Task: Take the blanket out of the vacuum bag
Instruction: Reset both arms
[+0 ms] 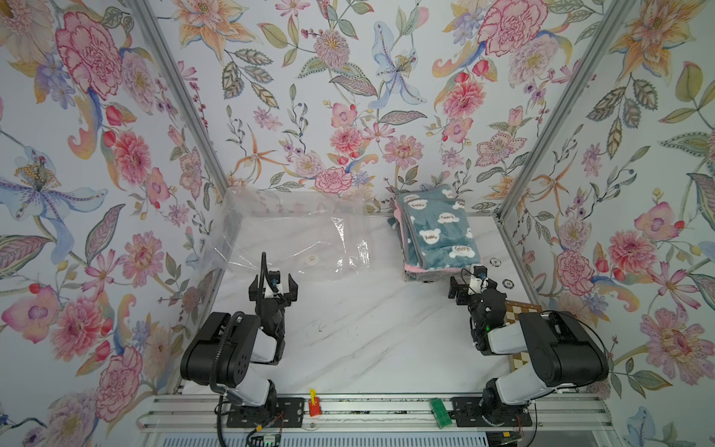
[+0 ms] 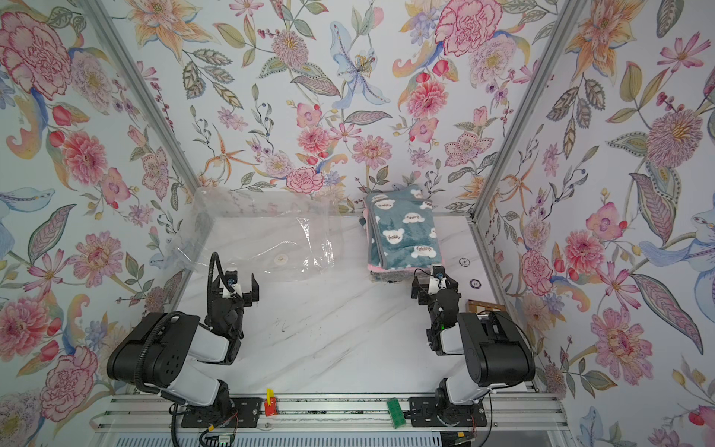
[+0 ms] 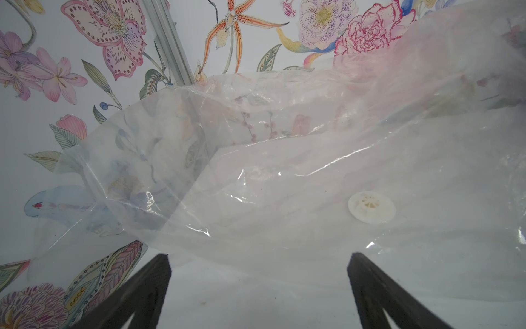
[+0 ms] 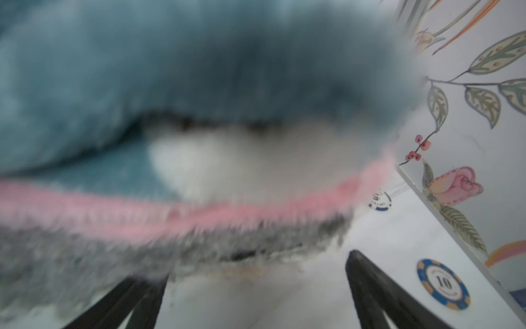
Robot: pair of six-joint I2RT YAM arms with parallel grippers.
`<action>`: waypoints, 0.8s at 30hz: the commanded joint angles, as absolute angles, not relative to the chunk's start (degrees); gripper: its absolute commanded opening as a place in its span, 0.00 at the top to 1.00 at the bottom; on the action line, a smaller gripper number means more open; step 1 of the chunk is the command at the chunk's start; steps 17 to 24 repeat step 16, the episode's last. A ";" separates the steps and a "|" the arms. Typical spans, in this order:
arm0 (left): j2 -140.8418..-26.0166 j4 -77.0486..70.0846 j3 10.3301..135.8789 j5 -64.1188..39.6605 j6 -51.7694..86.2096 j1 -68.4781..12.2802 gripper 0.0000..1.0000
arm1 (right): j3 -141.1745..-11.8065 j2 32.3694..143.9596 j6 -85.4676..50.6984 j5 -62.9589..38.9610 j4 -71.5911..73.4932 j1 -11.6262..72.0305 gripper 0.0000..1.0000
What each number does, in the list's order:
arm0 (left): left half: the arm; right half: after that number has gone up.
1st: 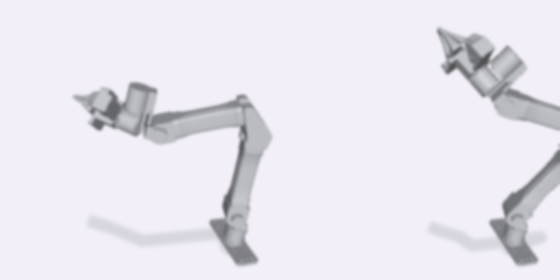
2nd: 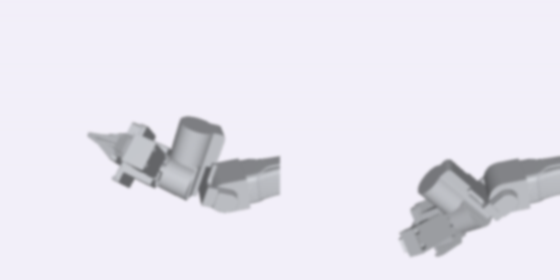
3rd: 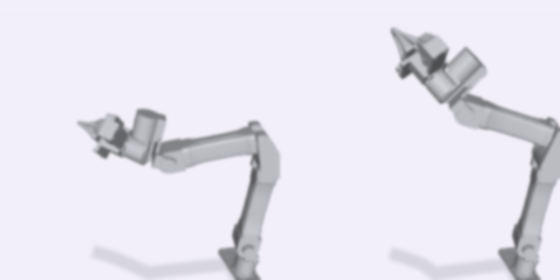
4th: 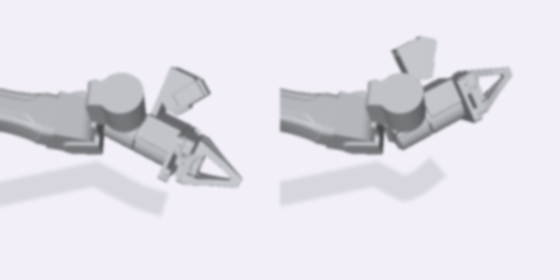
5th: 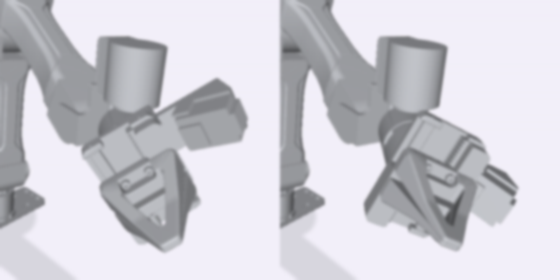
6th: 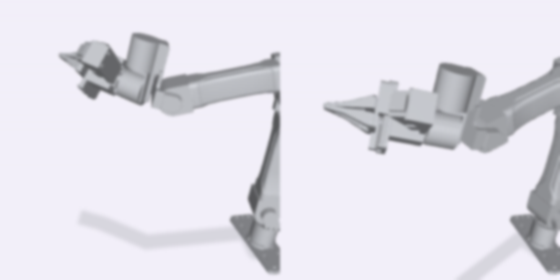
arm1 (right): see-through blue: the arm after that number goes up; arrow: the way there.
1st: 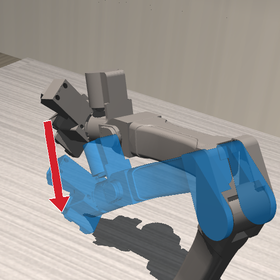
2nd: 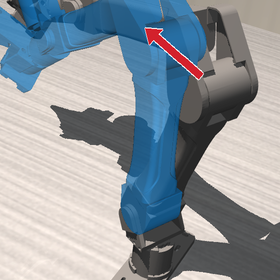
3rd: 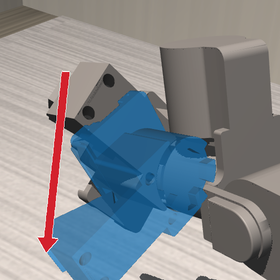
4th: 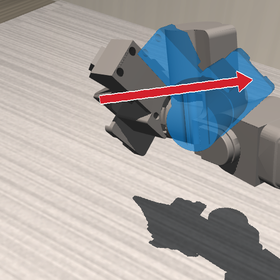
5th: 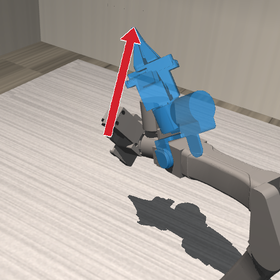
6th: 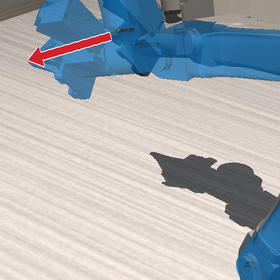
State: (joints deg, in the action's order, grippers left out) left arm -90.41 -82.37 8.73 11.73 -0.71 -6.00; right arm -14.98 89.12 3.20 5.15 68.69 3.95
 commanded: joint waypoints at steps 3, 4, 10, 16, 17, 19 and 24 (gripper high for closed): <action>-90.98 -86.21 8.77 11.21 -1.41 -5.63 0.01 | -15.47 88.82 3.34 8.10 66.02 3.93 0.01; -90.80 -85.75 8.87 11.31 -1.32 -5.58 0.01 | -15.56 88.85 3.35 8.09 66.04 3.87 0.01; -90.79 -85.89 8.88 11.35 -1.32 -5.71 0.01 | -16.30 88.79 2.93 5.96 64.46 3.16 0.01; -90.88 -85.89 8.88 11.35 -1.32 -5.64 0.01 | -13.50 88.42 1.22 6.76 69.21 1.81 0.01; -90.88 -85.89 8.88 11.35 -1.32 -5.64 0.01 | -13.50 88.42 1.22 6.76 69.21 1.81 0.01; -90.88 -85.89 8.88 11.35 -1.32 -5.64 0.01 | -13.50 88.42 1.22 6.76 69.21 1.81 0.01; -90.88 -85.89 8.88 11.35 -1.32 -5.64 0.01 | -13.50 88.42 1.22 6.76 69.21 1.81 0.01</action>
